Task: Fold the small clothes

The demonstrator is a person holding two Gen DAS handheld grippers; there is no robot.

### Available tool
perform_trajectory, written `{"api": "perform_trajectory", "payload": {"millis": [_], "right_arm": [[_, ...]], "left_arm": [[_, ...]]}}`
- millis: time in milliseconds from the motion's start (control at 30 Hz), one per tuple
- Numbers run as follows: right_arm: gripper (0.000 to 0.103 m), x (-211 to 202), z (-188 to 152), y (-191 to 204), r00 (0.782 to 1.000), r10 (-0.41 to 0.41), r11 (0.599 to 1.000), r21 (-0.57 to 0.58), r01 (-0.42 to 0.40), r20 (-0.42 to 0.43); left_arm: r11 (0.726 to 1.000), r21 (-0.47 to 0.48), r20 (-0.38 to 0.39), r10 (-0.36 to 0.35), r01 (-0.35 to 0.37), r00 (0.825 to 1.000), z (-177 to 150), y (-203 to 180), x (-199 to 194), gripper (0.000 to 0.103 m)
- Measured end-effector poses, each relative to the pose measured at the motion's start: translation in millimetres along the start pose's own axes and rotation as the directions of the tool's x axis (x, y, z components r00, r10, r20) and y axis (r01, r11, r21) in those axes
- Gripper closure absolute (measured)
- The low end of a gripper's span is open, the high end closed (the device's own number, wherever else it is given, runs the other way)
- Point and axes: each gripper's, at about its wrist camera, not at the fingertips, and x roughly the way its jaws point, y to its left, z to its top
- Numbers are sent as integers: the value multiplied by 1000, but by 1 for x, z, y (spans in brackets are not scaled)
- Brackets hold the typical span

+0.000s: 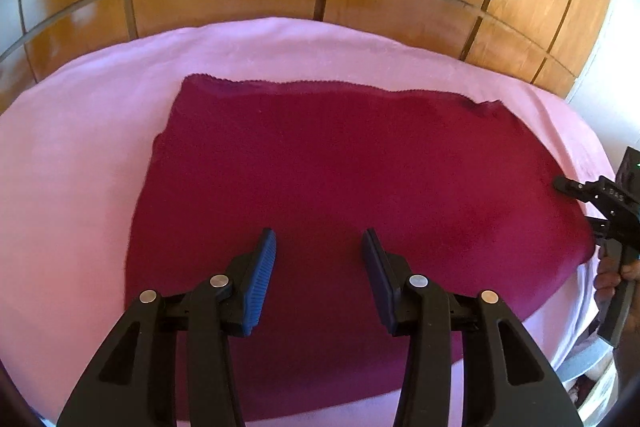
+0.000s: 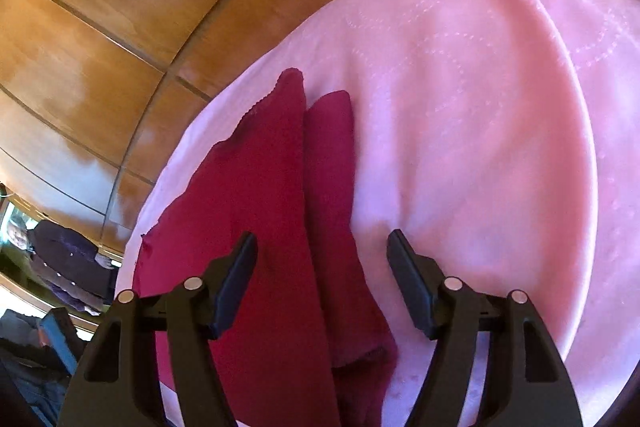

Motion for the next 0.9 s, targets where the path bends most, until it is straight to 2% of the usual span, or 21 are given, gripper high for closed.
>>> {"api": "perform_trajectory", "payload": {"millis": [33, 100, 233, 267, 367, 567, 700, 767, 900], "right_arm": [[49, 0, -1, 1, 1000, 20, 1000, 1, -20, -17], [50, 1, -4, 5, 998, 46, 999, -18, -47, -46], [52, 6, -8, 13, 997, 27, 997, -70, -32, -77], [61, 6, -8, 13, 997, 20, 997, -68, -25, -81], [77, 6, -7, 20, 995, 5, 996, -87, -13, -95], [81, -7, -5, 45, 993, -37, 988, -156, 19, -113], [82, -20, -2, 70, 994, 18, 985, -168, -36, -109], [83, -26, -2, 87, 994, 37, 983, -177, -55, -105], [84, -27, -3, 130, 991, 75, 970, -221, -97, -108]], "left_arm": [[1000, -1, 0, 5, -5, 1000, 0, 0, 1, 57], [1000, -3, 0, 7, -7, 1000, -1, 0, 3, 57], [1000, 4, 2, 8, -8, 1000, -1, -2, 7, 57], [1000, 4, 2, 8, -8, 1000, -1, -1, 7, 57], [1000, 0, 4, 4, -4, 1000, 0, 0, 8, 57], [1000, -8, 8, -2, 2, 1000, -1, 1, 10, 57], [999, -25, 8, -22, 22, 1000, 1, 5, 8, 57], [998, -42, 4, -52, 53, 999, 3, 10, 4, 57], [979, -125, 15, -160, 161, 987, 7, 32, -9, 57]]}}
